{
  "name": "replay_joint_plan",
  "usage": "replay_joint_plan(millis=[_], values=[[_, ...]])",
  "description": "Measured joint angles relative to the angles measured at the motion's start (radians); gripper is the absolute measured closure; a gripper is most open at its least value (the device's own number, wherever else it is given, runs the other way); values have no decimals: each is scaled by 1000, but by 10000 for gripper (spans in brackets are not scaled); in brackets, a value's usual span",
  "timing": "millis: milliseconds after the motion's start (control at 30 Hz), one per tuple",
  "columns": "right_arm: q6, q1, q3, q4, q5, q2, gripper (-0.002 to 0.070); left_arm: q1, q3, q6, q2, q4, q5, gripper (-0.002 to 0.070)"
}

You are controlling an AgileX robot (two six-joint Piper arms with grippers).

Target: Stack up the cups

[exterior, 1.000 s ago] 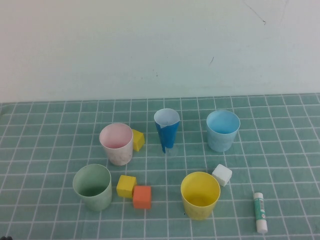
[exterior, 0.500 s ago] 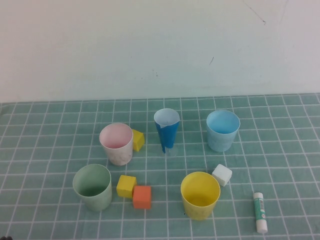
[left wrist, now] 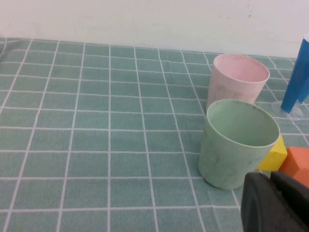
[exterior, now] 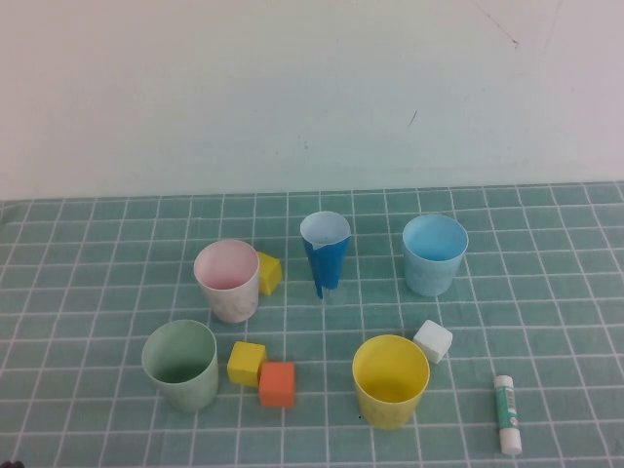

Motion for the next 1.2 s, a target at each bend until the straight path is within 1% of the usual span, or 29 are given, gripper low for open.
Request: replay_joint_plan(millis=[233,400,533,700,867,967,1067,1200], values=[[0,0,2,0,-13,0,679,0,0,0,0,0,-5,677],[0,0,6,0,-102,0,678,0,2,0,0,0,-62,677],[0,0,6,2,-241,0,679,0,2,0,0,-2,-228,677],[-4,0,6,2,-514,0,678,0,2,0,0,-7,-480,677],[3,0,6,2,-740,0,679,0,2,-2,0,-22,-637,677],[50,0,6,2,-822,0,678,0,2,-36,0,-55,-681,677],[62,0,6,10,-825,0,678,0,2,-86,0,-67,-677,677],[52,0,6,38,-834,0,678,0,2,-107,0,-72,-687,677]])
